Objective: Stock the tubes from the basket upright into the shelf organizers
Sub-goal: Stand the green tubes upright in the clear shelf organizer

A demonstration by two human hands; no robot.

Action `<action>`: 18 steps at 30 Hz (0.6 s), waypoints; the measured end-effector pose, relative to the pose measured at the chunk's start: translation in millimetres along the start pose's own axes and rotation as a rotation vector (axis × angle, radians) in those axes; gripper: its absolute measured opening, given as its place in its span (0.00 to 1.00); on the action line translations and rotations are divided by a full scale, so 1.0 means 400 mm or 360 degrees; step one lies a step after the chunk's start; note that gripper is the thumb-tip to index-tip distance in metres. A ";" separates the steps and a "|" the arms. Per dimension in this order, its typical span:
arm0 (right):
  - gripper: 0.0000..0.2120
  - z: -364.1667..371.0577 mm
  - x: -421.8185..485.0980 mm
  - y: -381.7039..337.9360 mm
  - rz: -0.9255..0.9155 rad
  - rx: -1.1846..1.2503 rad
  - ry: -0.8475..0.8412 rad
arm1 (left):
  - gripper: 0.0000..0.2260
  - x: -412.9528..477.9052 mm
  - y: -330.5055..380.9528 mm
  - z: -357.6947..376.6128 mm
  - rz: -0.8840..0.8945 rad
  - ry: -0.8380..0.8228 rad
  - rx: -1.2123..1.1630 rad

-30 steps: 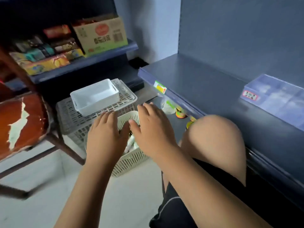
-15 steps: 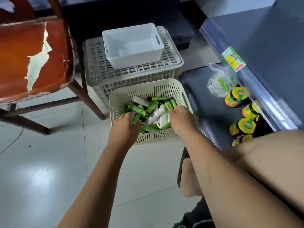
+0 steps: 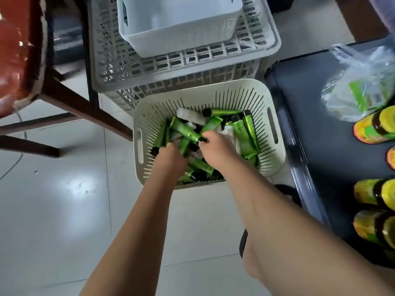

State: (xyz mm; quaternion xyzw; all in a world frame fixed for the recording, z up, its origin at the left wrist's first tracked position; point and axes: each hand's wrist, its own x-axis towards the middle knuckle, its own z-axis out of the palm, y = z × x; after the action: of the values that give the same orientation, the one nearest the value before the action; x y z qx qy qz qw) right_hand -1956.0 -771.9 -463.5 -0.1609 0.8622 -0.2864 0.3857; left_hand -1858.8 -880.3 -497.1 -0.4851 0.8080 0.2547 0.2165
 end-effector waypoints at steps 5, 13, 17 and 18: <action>0.13 0.077 0.072 -0.001 -0.0005 -0.0257 0.0074 | 0.13 0.037 0.002 0.023 -0.0137 0.0250 -0.0138; 0.13 0.109 0.110 0.026 0.0215 0.0091 0.0343 | 0.13 0.011 0.018 0.002 -0.0468 0.0048 -0.0846; 0.19 0.088 0.136 0.024 0.0408 0.0217 -0.0136 | 0.09 0.008 0.008 -0.001 -0.0558 -0.0156 -0.1093; 0.15 0.086 0.141 0.019 0.0480 0.0221 -0.0257 | 0.09 0.006 0.004 -0.006 -0.0560 -0.0141 -0.1115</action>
State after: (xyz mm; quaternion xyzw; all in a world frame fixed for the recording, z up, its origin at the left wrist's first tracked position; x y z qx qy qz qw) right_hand -1967.1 -806.7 -519.0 -0.0253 0.8209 -0.2704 0.5023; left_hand -1861.5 -882.7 -496.4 -0.6492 0.5666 0.4947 0.1128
